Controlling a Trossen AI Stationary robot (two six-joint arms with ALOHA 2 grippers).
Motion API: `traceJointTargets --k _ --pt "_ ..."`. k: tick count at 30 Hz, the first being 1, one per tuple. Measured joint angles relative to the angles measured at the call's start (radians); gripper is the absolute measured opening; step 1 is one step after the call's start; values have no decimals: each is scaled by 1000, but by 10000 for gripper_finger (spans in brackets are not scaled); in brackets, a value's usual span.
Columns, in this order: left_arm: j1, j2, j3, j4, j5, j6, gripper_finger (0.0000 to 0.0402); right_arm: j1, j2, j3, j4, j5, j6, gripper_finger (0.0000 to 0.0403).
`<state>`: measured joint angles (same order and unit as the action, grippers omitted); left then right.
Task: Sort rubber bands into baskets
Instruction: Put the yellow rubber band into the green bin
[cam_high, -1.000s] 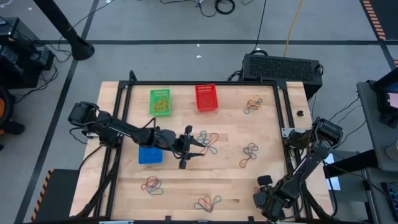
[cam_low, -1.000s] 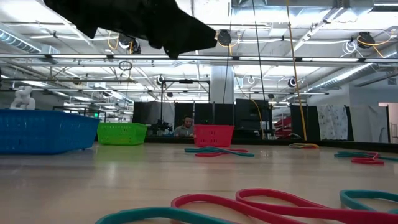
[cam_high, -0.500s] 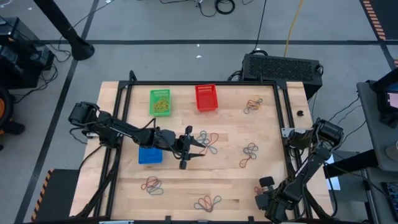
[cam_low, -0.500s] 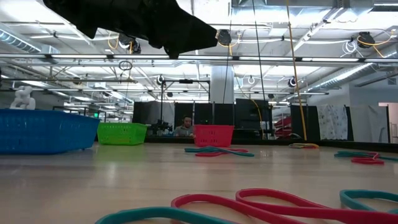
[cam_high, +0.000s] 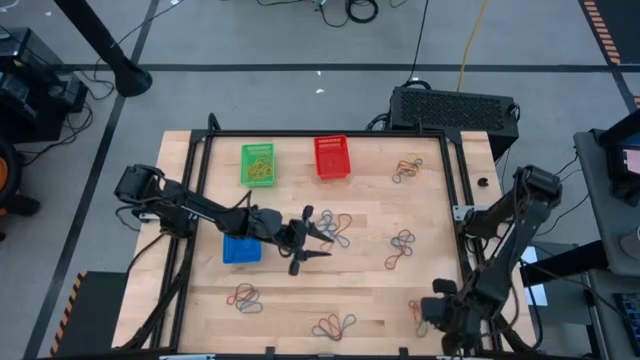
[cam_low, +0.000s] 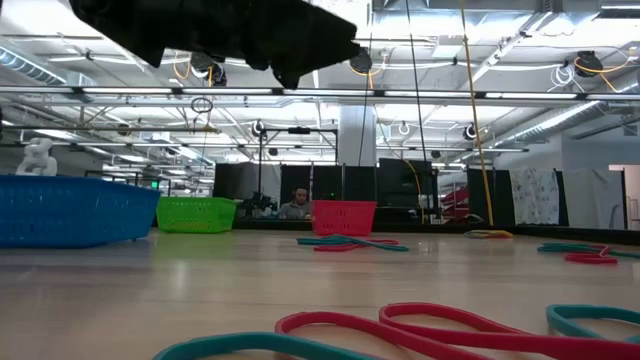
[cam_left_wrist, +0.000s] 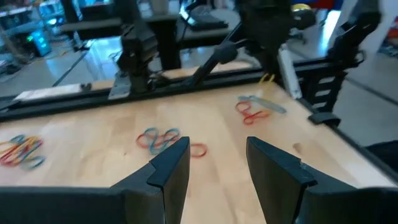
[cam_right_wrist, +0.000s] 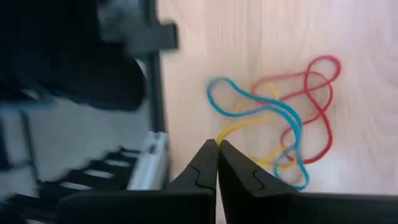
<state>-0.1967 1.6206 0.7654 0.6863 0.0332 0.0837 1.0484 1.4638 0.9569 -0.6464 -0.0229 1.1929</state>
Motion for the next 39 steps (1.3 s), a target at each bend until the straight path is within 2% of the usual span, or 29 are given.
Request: traceJointTargets --k 6,9,13,17,21,28,31,34,39 --pt "0 51 0 65 18 0 167 -1 -141 0 39 122 154 0" --pt "0 55 0 69 18 0 167 -1 -194 1 96 179 166 0" --pt "-2 55 0 99 26 0 167 -4 -227 2 155 292 66 0" --pt "-14 80 11 198 110 0 167 -32 -232 2 175 393 -41 0" --pt "-33 157 59 291 168 1 167 -79 -221 2 179 463 -99 0" --pt "-48 362 240 303 183 0 167 -160 -176 2 292 468 -320 0" --pt "-48 435 314 295 250 -3 167 -190 -143 2 372 450 -429 0" --pt "-48 483 374 290 320 -28 167 -224 -109 2 451 408 -520 0" --pt "-48 526 423 291 347 -53 167 -268 -68 3 531 352 -630 0"
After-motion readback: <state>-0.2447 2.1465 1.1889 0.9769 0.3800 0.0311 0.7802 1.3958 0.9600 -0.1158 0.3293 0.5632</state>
